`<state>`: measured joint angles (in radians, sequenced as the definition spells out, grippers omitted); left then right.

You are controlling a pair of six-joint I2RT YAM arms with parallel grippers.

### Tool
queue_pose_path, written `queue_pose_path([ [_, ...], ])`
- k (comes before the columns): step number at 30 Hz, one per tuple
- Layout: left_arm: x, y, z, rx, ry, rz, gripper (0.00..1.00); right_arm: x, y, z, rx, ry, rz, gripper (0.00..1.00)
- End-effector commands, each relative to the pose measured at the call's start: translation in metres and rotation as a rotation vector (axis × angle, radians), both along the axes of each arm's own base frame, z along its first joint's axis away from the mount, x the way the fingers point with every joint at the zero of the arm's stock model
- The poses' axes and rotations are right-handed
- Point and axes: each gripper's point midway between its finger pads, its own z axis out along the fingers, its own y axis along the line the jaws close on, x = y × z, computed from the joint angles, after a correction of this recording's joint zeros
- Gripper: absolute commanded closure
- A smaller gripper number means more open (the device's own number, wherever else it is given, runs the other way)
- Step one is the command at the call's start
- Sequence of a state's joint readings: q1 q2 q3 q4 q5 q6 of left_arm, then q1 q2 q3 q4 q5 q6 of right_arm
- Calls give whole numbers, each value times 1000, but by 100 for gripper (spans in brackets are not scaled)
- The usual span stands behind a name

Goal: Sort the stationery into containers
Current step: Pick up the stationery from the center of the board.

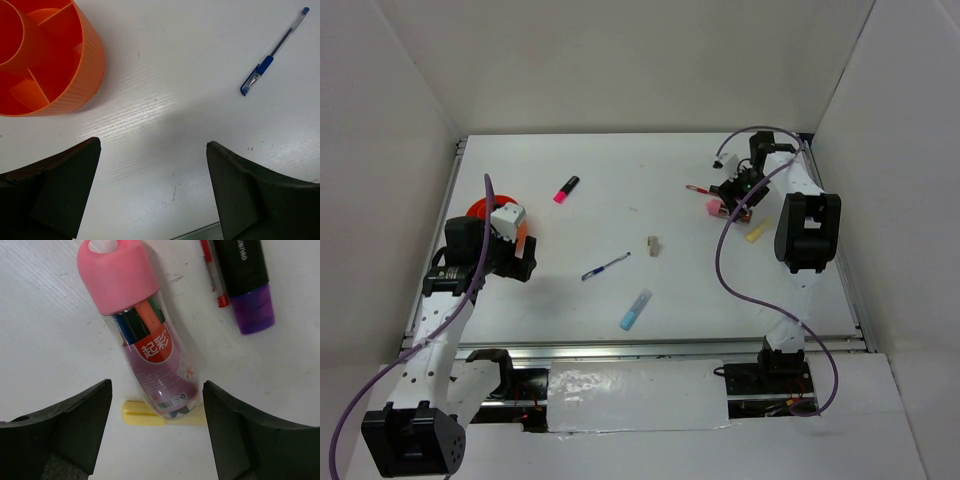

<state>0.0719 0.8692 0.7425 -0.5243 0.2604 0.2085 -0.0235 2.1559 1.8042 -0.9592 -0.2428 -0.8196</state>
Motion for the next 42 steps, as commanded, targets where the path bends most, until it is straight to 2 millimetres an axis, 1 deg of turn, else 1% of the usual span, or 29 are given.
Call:
queue_pose_path([
  [1,9,-1,20,2,-59,-16,1,0,3,-7,-29,-15,43,21],
  [2,9,-1,19,1,-55,-19,1,-6,2,-11,-36,-3,52,23],
  [4,9,-1,19,1,-57,-19,1,-10,1,-10,-44,-10,61,27],
  [5,9,-1,20,1,-59,-21,1,-18,-1,-18,-53,8,70,28],
  [6,9,-1,21,2,-62,-24,1,-21,9,-17,-71,4,102,29],
  [8,8,-2,21,-1,-64,-25,1,-29,13,-24,-86,17,123,32],
  [11,8,-2,21,1,-66,-24,1,-31,17,-27,-93,22,131,34],
  [18,8,-1,20,0,-63,-23,1,-26,24,-25,-85,21,108,44],
  [20,8,-1,20,-1,-62,-22,1,-26,26,-24,-74,31,96,48],
  [21,8,-1,20,0,-63,-21,1,-25,27,-23,-69,32,94,53],
  [22,8,-2,20,0,-63,-24,1,-26,29,-22,-54,37,93,56],
  [23,8,-1,21,0,-64,-21,1,-27,31,-18,-45,31,95,61],
  [25,8,-1,21,-2,-63,-21,1,-32,35,-14,-25,32,94,65],
  [26,9,0,21,-2,-66,-13,1,-32,41,-3,-4,9,99,66],
  [28,10,2,23,-15,-73,23,1,-41,48,3,21,4,105,69],
  [29,11,2,26,-22,-81,30,1,-43,54,17,47,-28,114,73],
  [30,11,1,28,-23,-92,33,1,-50,60,18,59,-24,121,74],
  [31,12,2,29,-28,-101,45,1,-53,67,31,84,-53,130,78],
  [32,12,4,30,-28,-112,58,1,-60,70,32,96,-47,135,81],
  [33,12,5,33,-25,-130,64,1,-62,74,37,112,-56,133,83],
  [34,12,5,35,-22,-138,71,1,-65,80,50,126,-83,143,87],
  [35,12,6,38,-27,-150,78,1,-70,84,52,145,-84,143,88],
  [36,12,6,44,-31,-171,82,1,-71,89,57,160,-94,144,89],
  [37,11,5,46,-39,-179,86,1,-74,94,67,173,-116,152,94],
  [38,12,3,51,-60,-195,94,1,-78,98,70,189,-120,159,96],
  [39,12,1,62,-80,-224,97,1,-81,106,80,201,-139,172,100],
  [41,11,-13,79,-168,-252,69,1,-89,117,91,249,-141,189,100],
  [42,11,-22,93,-235,-269,57,1,-93,124,105,276,-173,204,100],
])
